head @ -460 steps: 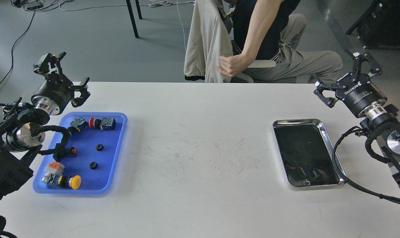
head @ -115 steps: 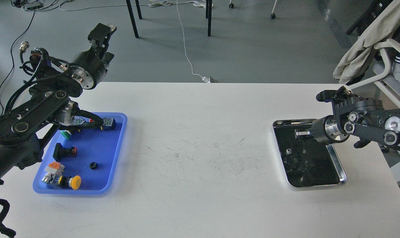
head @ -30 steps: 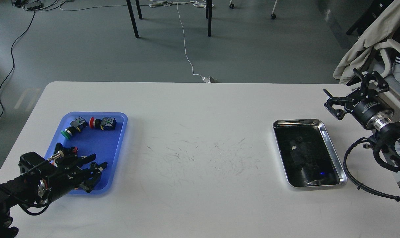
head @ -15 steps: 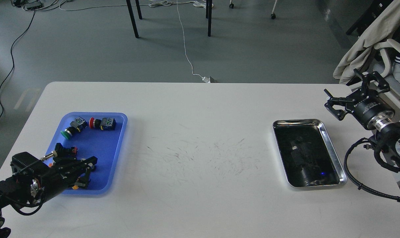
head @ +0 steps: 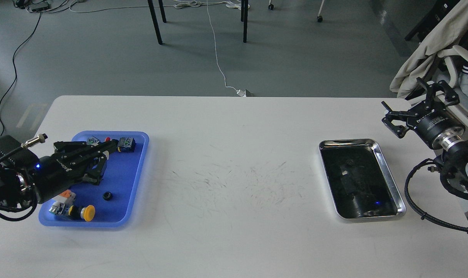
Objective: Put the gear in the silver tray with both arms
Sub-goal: 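Grasp another black gear in the blue tray with the left gripper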
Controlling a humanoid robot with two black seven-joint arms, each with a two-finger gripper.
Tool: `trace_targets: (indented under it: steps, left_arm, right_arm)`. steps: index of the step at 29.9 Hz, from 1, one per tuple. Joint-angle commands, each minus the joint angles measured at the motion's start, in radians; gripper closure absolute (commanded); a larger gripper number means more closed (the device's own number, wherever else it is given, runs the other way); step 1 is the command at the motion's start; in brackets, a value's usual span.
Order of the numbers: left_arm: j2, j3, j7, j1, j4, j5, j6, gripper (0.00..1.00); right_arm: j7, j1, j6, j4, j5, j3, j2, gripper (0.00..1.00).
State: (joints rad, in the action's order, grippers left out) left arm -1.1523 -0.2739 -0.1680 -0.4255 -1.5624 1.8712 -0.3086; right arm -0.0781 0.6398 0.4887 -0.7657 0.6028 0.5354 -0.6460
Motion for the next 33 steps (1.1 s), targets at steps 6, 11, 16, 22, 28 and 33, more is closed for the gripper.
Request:
trace_targets:
  steps: [6, 11, 16, 22, 28, 33]
  left_arm:
    - [0.046, 0.009, -0.004, 0.068, 0.06, 0.006, -0.003, 0.04]
    - [0.08, 0.01, -0.007, 0.073, 0.125, 0.006, 0.0, 0.03]
    - [0.088, 0.012, -0.013, 0.085, 0.157, 0.005, 0.02, 0.05]
    - [0.117, 0.012, -0.015, 0.091, 0.191, 0.008, 0.028, 0.07]
    - [0.155, 0.012, -0.027, 0.096, 0.242, 0.009, 0.028, 0.11]
    - [0.181, 0.012, -0.033, 0.099, 0.269, 0.009, 0.026, 0.2]
  right_arm:
    - [0.0, 0.001, 0.0, 0.002, 0.0, -0.003, 0.0, 0.02]
    - [0.0, 0.001, 0.0, 0.003, 0.0, -0.003, 0.0, 0.02]
    - [0.0, 0.003, 0.0, 0.008, 0.0, -0.003, 0.002, 0.02]
    - [0.0, 0.003, 0.0, 0.008, 0.0, -0.005, 0.002, 0.02]
    - [0.0, 0.003, 0.0, 0.008, 0.0, -0.005, 0.0, 0.02]
    - [0.0, 0.004, 0.0, 0.008, 0.0, -0.005, 0.002, 0.02]
